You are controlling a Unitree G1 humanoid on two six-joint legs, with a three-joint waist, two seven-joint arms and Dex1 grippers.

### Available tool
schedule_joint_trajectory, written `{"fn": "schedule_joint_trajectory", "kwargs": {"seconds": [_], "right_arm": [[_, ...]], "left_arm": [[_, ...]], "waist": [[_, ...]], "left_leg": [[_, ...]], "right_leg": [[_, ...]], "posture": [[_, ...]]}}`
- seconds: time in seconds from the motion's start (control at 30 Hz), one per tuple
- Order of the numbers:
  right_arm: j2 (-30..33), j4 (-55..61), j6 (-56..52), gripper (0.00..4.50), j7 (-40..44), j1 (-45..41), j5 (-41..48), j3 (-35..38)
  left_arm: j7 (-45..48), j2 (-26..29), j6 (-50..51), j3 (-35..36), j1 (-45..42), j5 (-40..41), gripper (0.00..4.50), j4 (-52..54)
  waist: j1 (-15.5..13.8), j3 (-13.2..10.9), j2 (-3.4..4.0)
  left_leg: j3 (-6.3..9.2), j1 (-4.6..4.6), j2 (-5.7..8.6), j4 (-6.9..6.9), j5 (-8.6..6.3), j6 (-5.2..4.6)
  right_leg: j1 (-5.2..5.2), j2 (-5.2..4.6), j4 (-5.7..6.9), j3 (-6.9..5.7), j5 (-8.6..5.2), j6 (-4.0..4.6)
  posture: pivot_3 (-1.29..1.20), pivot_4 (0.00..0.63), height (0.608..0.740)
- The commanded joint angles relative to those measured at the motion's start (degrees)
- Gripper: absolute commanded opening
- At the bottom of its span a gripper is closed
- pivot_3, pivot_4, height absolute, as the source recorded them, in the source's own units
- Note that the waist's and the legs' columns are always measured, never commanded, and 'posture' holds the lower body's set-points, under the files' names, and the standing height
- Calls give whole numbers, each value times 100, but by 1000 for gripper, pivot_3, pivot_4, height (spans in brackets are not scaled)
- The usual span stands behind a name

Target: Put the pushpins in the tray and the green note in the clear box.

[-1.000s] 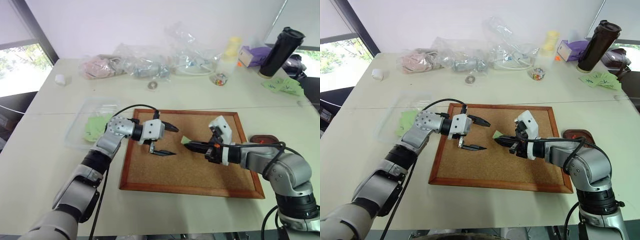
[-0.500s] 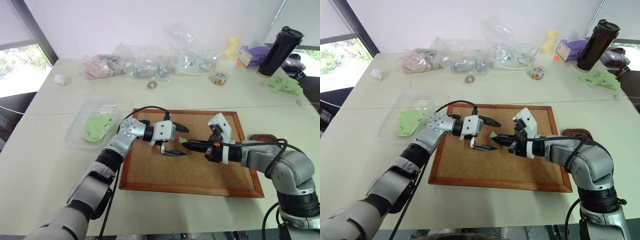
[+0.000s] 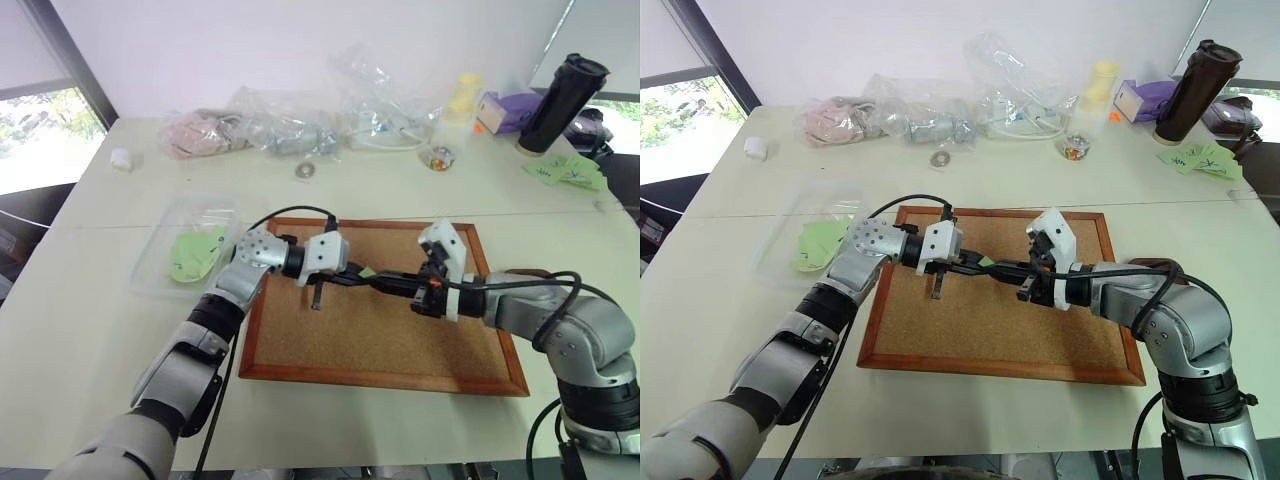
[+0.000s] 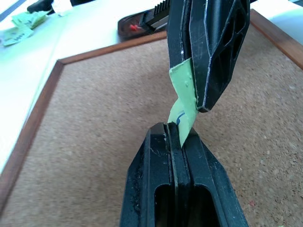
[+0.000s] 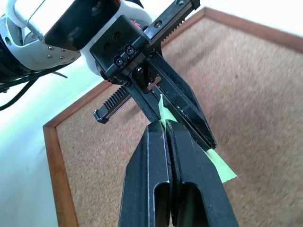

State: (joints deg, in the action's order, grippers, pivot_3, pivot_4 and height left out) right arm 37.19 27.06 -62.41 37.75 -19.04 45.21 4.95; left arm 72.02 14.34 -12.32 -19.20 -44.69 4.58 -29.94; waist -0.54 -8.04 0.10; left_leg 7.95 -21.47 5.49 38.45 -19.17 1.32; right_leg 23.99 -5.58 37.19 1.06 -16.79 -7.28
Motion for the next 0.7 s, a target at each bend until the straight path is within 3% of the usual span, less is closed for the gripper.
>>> {"fn": "schedule_joint_trajectory", "kwargs": {"seconds": [0.03,0.17,0.3,0.43,0.6,0.7], "right_arm": [[238,232,180,0,41,0,54,353],[401,289,301,0,91,-2,170,643],[582,223,419,1767,58,-115,127,892],[601,235,532,3905,79,-94,118,826],[506,266,722,3905,130,-69,41,481],[412,155,905,3905,223,-155,-84,147]], "left_arm": [[-90,311,200,340,21,166,29,448],[-239,555,441,463,145,175,29,823],[-616,777,782,744,276,245,0,1326],[-1286,941,1469,1314,243,456,0,1940],[-2286,1408,2696,2225,372,697,0,2905],[-2590,2043,3484,2987,1069,856,0,3726]], "waist": [[10,0,0],[14,0,0],[10,0,0],[5,0,0],[44,0,0],[142,1,1]], "left_leg": [[0,0,0,0,0,0],[0,0,0,1,0,0],[0,-1,0,4,0,0],[1,-6,-2,19,0,0],[1,-9,-4,31,0,0],[1,-8,-6,30,0,0]], "right_leg": [[0,0,0,0,0,0],[1,-1,2,0,0,0],[1,-2,2,1,0,0],[0,-1,5,0,0,0],[1,0,10,1,0,0],[2,0,14,2,0,0]], "posture": [[0,150,740],[0,150,740],[0,150,740],[0,150,740],[0,150,740],[0,150,740]]}}
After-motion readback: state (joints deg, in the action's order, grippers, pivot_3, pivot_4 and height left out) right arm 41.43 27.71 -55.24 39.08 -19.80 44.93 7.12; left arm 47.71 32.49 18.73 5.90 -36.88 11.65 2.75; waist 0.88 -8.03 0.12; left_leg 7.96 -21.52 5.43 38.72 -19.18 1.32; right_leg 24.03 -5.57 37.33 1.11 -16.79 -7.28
